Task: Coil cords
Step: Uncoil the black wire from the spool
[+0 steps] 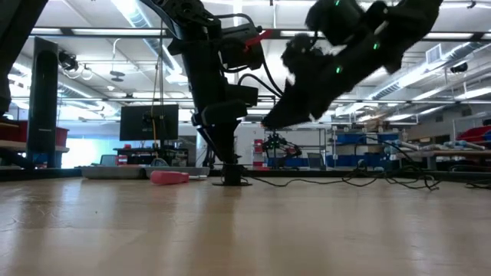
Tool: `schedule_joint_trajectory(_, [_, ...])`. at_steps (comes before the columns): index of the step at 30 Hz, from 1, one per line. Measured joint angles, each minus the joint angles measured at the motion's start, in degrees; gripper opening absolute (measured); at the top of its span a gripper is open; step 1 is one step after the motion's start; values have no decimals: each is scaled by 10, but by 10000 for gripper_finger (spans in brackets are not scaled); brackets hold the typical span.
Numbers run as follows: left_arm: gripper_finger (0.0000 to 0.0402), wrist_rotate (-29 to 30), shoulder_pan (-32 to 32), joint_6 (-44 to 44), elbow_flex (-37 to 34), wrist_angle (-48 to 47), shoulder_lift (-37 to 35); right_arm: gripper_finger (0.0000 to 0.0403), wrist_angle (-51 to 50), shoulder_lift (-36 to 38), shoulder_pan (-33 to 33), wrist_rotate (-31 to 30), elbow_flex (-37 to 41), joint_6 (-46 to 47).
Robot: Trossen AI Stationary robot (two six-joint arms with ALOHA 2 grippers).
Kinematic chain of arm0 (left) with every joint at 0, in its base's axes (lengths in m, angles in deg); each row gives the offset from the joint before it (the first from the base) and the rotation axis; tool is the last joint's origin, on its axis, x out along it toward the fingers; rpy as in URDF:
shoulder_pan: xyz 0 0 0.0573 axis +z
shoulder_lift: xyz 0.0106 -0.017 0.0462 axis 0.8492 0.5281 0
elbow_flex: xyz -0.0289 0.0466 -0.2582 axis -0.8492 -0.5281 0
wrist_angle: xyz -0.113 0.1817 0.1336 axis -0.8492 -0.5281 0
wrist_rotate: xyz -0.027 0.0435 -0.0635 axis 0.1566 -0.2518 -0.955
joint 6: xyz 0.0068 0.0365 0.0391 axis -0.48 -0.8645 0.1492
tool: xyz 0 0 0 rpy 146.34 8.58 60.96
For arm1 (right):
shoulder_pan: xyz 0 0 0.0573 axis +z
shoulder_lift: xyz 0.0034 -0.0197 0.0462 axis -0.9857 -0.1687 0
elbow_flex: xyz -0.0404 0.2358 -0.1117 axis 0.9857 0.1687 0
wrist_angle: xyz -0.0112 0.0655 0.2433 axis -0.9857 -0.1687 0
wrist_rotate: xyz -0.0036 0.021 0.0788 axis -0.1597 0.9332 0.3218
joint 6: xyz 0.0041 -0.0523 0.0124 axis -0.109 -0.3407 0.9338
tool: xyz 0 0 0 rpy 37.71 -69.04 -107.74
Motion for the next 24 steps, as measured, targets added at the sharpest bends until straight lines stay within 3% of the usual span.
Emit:
schedule_joint_trajectory(10, [257, 0, 0, 0, 0, 4, 0, 185, 215, -153, 0, 75, -1, 34])
schedule_joint_trajectory(18, [257, 0, 0, 0, 0, 8, 0, 174, 248, -214, 0, 94, -34, 58])
schedule_joint_trajectory(21, [257, 1, 0, 0, 0, 9, 0, 146, 245, -216, 0, 94, -38, 59])
schedule_joint_trajectory(24, [257, 1, 0, 0, 0, 9, 0, 74, 221, -209, 0, 91, -38, 63])
